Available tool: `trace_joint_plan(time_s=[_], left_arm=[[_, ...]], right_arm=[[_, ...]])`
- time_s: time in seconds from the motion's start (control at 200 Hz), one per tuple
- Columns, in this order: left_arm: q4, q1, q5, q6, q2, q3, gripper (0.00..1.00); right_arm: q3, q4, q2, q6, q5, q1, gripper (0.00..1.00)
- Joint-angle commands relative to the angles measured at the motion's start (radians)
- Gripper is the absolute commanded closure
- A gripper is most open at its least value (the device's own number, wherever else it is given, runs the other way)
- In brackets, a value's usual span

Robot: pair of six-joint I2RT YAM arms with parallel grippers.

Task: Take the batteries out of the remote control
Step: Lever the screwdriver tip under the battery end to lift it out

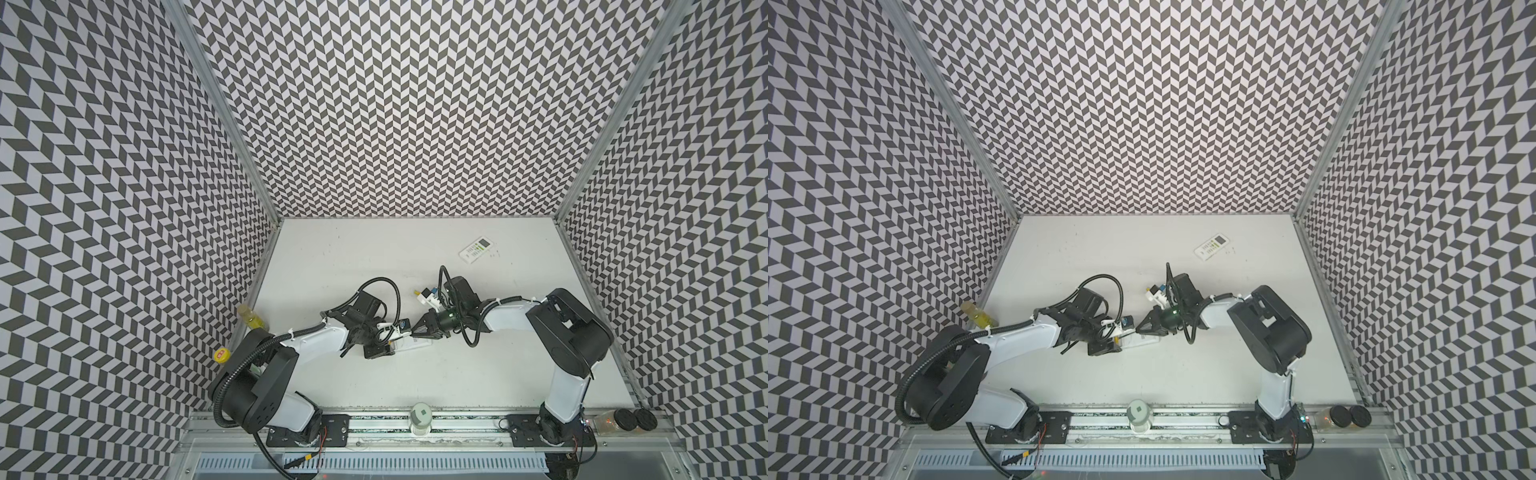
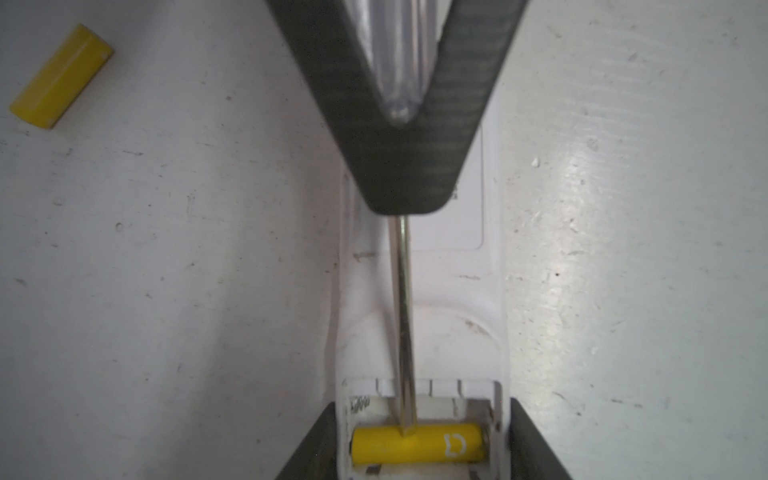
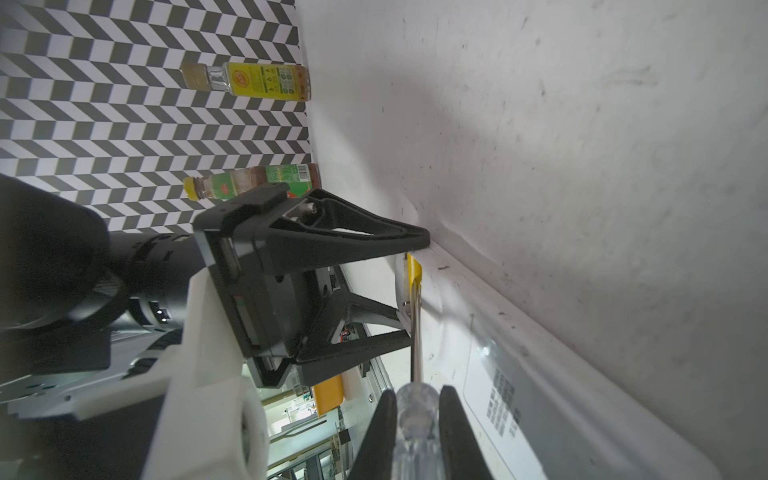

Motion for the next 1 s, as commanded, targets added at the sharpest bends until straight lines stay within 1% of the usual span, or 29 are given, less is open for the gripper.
trace_joint_plan(time_s=[0.0,0.145,0.205,0.351,0.526,0.621,0.761,0.992], left_arm=[[0.028,-0.019,0.015,0.024,0.013,0.008,0.71],[0.028,-0.019,0.015,0.024,0.011,0.005,0.71],[0.028,-0.019,0.014,0.024,0.012,0.007,0.71],[0.028,-0.019,0.012,0.024,0.009,0.005,0.71],[0.031,-0.018,0.011,0.021,0.007,0.007,0.71],[0.036,-0.018,0.005,0.016,0.004,0.008,0.71],[0.043,-0.02,-0.003,0.001,0.005,0.008,0.71],[0.054,-0.036,0.003,-0.008,0.007,0.003,0.71]], right_arm=[[-0.039,0.019,0.051,0.007,0.006,0.018,1.0],[-0.05,0.073,0.046,0.014,-0.022,0.018,1.0],[-0.037,0.035,0.041,0.0,-0.006,0.017,1.0],[0.039,-0.238,-0.053,-0.062,0.202,0.023,1.0],[0.115,-0.471,-0.152,-0.051,0.368,0.04,1.0],[0.165,-0.546,-0.157,-0.049,0.409,0.068,1.0],[0.236,-0.623,-0.112,-0.045,0.445,0.107,1.0],[0.268,-0.662,-0.095,-0.014,0.454,0.139,1.0]])
